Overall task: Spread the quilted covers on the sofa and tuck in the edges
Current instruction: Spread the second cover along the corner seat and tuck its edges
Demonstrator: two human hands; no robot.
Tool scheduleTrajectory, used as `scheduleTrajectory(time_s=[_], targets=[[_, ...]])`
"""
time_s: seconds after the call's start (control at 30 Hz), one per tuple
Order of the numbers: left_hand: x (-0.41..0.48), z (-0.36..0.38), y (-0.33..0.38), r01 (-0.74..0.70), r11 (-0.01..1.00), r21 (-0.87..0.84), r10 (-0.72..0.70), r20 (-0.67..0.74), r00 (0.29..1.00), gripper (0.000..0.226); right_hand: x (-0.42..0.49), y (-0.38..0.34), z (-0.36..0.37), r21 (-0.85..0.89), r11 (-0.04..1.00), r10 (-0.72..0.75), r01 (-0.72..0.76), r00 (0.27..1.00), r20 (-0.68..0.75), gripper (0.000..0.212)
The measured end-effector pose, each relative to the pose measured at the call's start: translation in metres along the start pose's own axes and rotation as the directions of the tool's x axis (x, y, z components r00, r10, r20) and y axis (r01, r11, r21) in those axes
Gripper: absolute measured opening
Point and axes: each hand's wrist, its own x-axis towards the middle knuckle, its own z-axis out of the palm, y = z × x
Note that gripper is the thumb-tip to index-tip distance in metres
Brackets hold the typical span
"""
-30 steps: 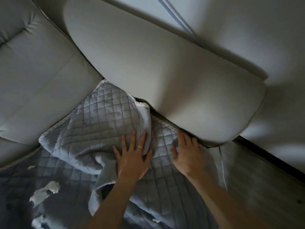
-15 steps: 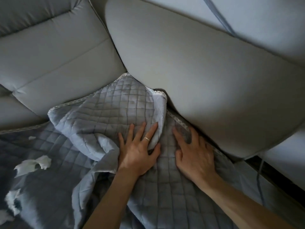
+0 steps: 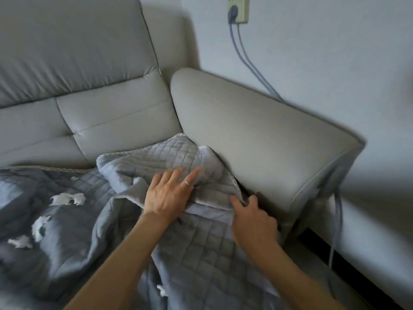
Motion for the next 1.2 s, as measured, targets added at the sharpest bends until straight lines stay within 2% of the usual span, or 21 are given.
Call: scheduleTrajectory(time_s=[0.03, 0.07, 0.1, 0.17, 0.23, 0.33, 0.4, 0.47, 0.5, 0.57, 0.67, 0.73, 0.8, 0.83, 0.9, 0.93, 1.0, 1.07, 1.2], targets=[[0.003, -0.010, 0.005, 0.006, 1.000, -0.022, -0.005, 0.066, 0.998, 0.049, -0.005, 0.011, -0.005, 0.024, 1.000, -0.006, 0.006, 1.000, 0.004, 0.051], [0.008, -0.019, 0.013, 0.045, 0.997, -0.066, -0.031, 0.194, 0.980, 0.048, -0.009, 0.023, -0.014, 0.041, 0.999, -0.001, 0.000, 1.000, 0.011, 0.049], [0.012, -0.024, 0.019, 0.117, 0.988, -0.106, -0.074, 0.343, 0.937, 0.051, -0.010, 0.033, -0.019, 0.054, 0.998, 0.014, -0.014, 1.000, 0.001, 0.049], [0.015, -0.024, 0.033, 0.258, 0.961, -0.100, -0.154, 0.580, 0.800, 0.055, -0.016, 0.051, -0.024, 0.078, 0.997, 0.029, -0.028, 1.000, -0.008, 0.052], [0.014, -0.014, 0.043, 0.260, 0.965, -0.034, -0.174, 0.657, 0.733, 0.057, -0.026, 0.061, -0.020, 0.107, 0.993, 0.048, -0.049, 0.999, 0.019, 0.053], [0.018, -0.002, 0.045, 0.288, 0.958, 0.006, -0.217, 0.670, 0.710, 0.061, -0.047, 0.069, -0.005, 0.237, 0.956, 0.167, -0.173, 0.985, 0.045, 0.047], [0.015, 0.004, 0.045, 0.296, 0.955, 0.015, -0.226, 0.682, 0.695, 0.061, -0.062, 0.078, 0.018, 0.356, 0.880, 0.301, -0.314, 0.949, 0.093, 0.038], [0.006, 0.012, 0.049, 0.309, 0.950, 0.045, -0.259, 0.669, 0.696, 0.060, -0.074, 0.091, 0.038, 0.450, 0.761, 0.402, -0.467, 0.884, 0.238, 0.047], [0.002, 0.015, 0.052, 0.320, 0.945, 0.073, -0.288, 0.650, 0.703, 0.059, -0.080, 0.098, 0.046, 0.475, 0.718, 0.405, -0.509, 0.860, 0.309, 0.054], [0.001, 0.016, 0.060, 0.321, 0.939, 0.125, -0.326, 0.622, 0.712, 0.059, -0.088, 0.110, 0.055, 0.562, 0.657, 0.347, -0.503, 0.863, 0.367, 0.056], [0.003, 0.012, 0.072, 0.285, 0.937, 0.204, -0.349, 0.593, 0.725, 0.058, -0.090, 0.113, 0.052, 0.722, 0.535, 0.229, -0.438, 0.898, 0.376, 0.044], [-0.001, 0.008, 0.080, 0.303, 0.931, 0.204, -0.365, 0.521, 0.772, 0.057, -0.090, 0.112, 0.042, 0.805, 0.464, 0.221, -0.370, 0.928, 0.299, 0.039], [-0.007, 0.003, 0.089, 0.326, 0.932, 0.157, -0.361, 0.424, 0.830, 0.057, -0.092, 0.115, 0.026, 0.873, 0.394, 0.284, -0.288, 0.941, 0.182, 0.035], [-0.007, -0.001, 0.092, 0.319, 0.940, 0.120, -0.340, 0.382, 0.859, 0.058, -0.093, 0.121, 0.019, 0.874, 0.426, 0.319, -0.235, 0.943, 0.099, 0.032], [-0.004, -0.009, 0.099, 0.286, 0.956, 0.058, -0.287, 0.370, 0.884, 0.061, -0.098, 0.135, 0.007, 0.787, 0.589, 0.349, -0.180, 0.936, -0.047, 0.025], [-0.002, -0.011, 0.101, 0.266, 0.963, 0.052, -0.263, 0.411, 0.873, 0.061, -0.099, 0.143, 0.008, 0.718, 0.668, 0.352, -0.197, 0.933, -0.071, 0.024], [-0.002, -0.014, 0.103, 0.232, 0.968, 0.092, -0.242, 0.560, 0.792, 0.062, -0.098, 0.158, 0.023, 0.563, 0.769, 0.362, -0.303, 0.932, 0.008, 0.026], [-0.011, -0.010, 0.106, 0.239, 0.965, 0.111, -0.252, 0.658, 0.709, 0.065, -0.095, 0.164, 0.045, 0.434, 0.817, 0.370, -0.381, 0.922, 0.113, 0.034], [-0.021, -0.006, 0.104, 0.325, 0.945, 0.024, -0.249, 0.697, 0.672, 0.074, -0.079, 0.159, 0.060, 0.375, 0.825, 0.431, -0.422, 0.900, 0.065, 0.040]])
